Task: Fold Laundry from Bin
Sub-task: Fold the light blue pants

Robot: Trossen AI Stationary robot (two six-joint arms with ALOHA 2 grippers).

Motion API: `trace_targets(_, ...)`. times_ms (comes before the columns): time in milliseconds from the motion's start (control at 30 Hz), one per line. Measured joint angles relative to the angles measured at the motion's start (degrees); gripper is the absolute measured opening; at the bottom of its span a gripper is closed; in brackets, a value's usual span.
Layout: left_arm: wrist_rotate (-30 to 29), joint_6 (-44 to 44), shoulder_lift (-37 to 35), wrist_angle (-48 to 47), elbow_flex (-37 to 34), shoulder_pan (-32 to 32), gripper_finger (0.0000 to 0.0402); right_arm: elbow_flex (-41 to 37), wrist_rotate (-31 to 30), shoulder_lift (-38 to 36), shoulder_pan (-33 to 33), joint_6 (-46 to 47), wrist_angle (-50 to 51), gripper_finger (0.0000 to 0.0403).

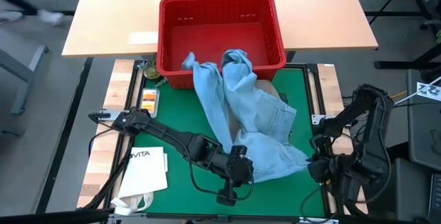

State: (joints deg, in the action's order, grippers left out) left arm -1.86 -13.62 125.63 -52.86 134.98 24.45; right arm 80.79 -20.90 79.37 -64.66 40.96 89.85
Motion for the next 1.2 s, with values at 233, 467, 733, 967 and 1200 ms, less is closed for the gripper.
trace_targets(233,-0.09,-3.90,3.74,2.43,0.00,1.28,0.0008,-0.02,2.63,4.39,-4.53,3.12,-3.62,0.0004)
trace_targets(467,-0.09,-4.35,6.38,4.12,0.00,1.88,0.0010,-0.02,7.47,10.81,-7.00,6.86,-6.19,0.0009)
trace_targets(733,0.61,-6.94,6.42,5.65,0.00,1.98,0.0059,-0.02,13.67,16.18,-7.02,6.94,-8.88,0.0008)
trace_targets(967,2.25,-7.31,6.42,6.01,0.00,2.03,0.0116,-0.02,19.71,18.90,-6.97,6.84,-9.25,0.0011)
trace_targets(1200,1.98,-7.29,6.42,6.21,0.00,1.81,0.0137,-0.02,20.66,20.00,-6.91,6.88,-9.28,0.0016)
